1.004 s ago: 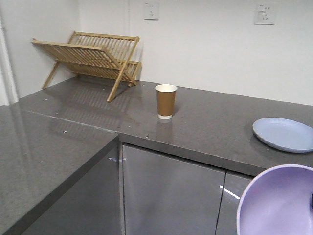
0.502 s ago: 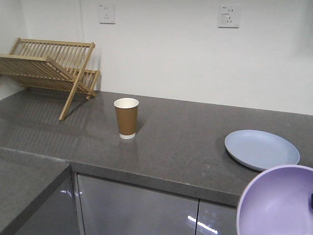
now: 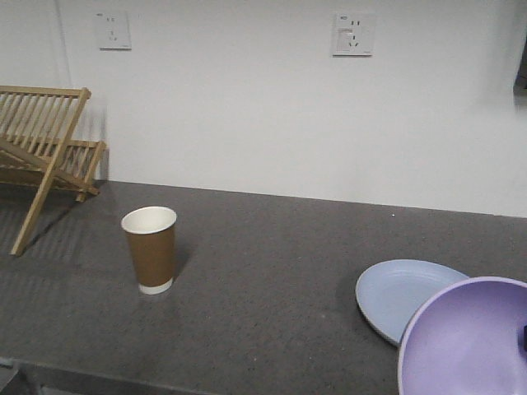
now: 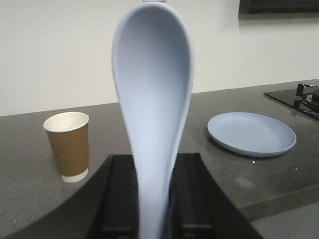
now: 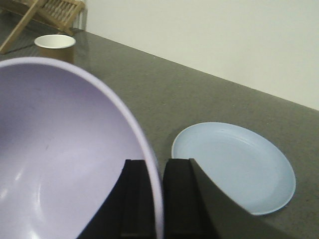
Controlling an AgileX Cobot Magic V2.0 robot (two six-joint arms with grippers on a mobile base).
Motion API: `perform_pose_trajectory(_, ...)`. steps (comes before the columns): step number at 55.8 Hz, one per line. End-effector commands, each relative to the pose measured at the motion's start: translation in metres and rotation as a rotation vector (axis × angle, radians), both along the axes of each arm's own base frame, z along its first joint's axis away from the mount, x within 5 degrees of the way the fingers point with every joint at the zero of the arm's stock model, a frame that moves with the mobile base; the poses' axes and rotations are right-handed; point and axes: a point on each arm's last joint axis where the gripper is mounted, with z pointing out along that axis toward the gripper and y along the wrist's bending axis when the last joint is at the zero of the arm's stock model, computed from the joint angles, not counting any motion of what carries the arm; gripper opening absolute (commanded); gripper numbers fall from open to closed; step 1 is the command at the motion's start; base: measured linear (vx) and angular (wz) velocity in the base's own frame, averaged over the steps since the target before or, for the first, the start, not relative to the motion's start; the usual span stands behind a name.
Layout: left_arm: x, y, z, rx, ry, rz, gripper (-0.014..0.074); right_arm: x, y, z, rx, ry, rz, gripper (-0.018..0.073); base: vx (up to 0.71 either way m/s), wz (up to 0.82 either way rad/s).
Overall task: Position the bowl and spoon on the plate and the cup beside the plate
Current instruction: 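Drive the base to the counter with the pale blue plate and cup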
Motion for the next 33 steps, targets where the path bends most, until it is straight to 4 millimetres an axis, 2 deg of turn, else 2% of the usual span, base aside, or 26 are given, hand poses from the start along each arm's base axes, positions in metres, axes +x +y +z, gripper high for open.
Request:
perform_pose_trajectory(1, -0.0008, 0.0, 0.0157, -0.065, -0.085, -0.003, 0.0, 0.0008, -0.0022, 0.0154, 0.032, -0.084, -0.034, -0.0008, 0.36, -0.28)
perform_pose_trajectory(33, -0.0008, 0.0, 0.0157, -0.065, -0.085, -0.003, 0.0, 0.0008, -0.0022, 0.0154, 0.032, -0.084, -0.034, -0.0008, 0.28, -0.23)
